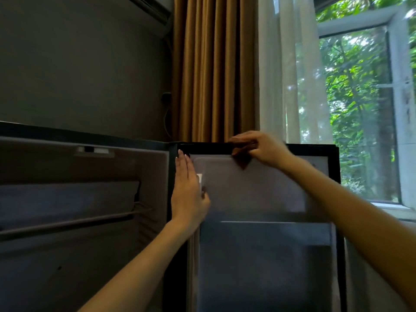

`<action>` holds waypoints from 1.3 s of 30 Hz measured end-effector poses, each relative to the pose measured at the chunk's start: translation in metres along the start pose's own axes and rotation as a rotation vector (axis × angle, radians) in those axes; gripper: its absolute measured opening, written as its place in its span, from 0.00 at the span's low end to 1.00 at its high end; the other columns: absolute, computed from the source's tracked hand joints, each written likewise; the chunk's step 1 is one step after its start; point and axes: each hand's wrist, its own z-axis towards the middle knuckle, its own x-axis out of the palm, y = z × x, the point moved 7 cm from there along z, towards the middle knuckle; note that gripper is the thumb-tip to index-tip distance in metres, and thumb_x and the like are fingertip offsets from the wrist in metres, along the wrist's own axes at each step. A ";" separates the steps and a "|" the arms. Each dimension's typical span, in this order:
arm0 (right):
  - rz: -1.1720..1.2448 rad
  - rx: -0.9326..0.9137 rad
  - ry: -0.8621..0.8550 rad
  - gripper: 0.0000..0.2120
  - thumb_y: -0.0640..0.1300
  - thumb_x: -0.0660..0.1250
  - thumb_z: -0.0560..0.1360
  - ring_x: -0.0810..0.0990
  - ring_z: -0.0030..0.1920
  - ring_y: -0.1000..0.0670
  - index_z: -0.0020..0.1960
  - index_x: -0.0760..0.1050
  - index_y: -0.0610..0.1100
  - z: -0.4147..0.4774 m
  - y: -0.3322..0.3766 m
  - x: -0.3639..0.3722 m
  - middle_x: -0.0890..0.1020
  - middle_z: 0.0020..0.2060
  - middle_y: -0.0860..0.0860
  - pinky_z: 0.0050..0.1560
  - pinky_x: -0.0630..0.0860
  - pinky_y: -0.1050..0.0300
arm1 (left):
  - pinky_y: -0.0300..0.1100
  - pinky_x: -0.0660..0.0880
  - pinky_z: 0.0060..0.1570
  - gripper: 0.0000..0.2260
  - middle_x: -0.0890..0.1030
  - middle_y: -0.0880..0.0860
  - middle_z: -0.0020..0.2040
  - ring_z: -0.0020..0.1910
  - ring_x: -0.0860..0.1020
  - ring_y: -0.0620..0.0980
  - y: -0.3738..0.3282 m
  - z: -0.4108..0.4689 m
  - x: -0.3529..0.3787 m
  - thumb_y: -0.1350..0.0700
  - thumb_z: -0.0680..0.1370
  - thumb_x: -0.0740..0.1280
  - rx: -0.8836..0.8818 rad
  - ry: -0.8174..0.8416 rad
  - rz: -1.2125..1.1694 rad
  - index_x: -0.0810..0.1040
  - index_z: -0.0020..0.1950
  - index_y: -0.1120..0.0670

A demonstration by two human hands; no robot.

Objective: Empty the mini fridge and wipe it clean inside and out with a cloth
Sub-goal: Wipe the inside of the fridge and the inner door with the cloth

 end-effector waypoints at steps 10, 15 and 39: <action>-0.136 0.052 0.095 0.25 0.56 0.66 0.76 0.75 0.63 0.48 0.70 0.70 0.50 0.002 0.024 0.013 0.76 0.64 0.49 0.64 0.71 0.50 | 0.48 0.56 0.75 0.40 0.27 0.52 0.73 0.76 0.34 0.51 0.000 -0.001 0.003 0.61 0.78 0.63 -0.015 0.011 -0.078 0.32 0.73 0.59; -0.120 -0.039 0.030 0.22 0.61 0.63 0.76 0.77 0.57 0.50 0.66 0.73 0.52 0.040 0.109 0.073 0.78 0.59 0.51 0.56 0.76 0.52 | 0.51 0.56 0.75 0.43 0.36 0.56 0.77 0.78 0.40 0.53 0.001 0.000 0.000 0.63 0.75 0.68 -0.012 -0.018 -0.110 0.38 0.77 0.61; -0.119 -0.083 0.056 0.20 0.42 0.66 0.78 0.76 0.62 0.50 0.69 0.72 0.54 0.022 0.056 0.036 0.78 0.63 0.53 0.61 0.75 0.48 | 0.50 0.70 0.67 0.42 0.27 0.48 0.73 0.78 0.52 0.55 0.013 0.001 0.001 0.59 0.78 0.66 -0.062 0.031 -0.127 0.35 0.77 0.58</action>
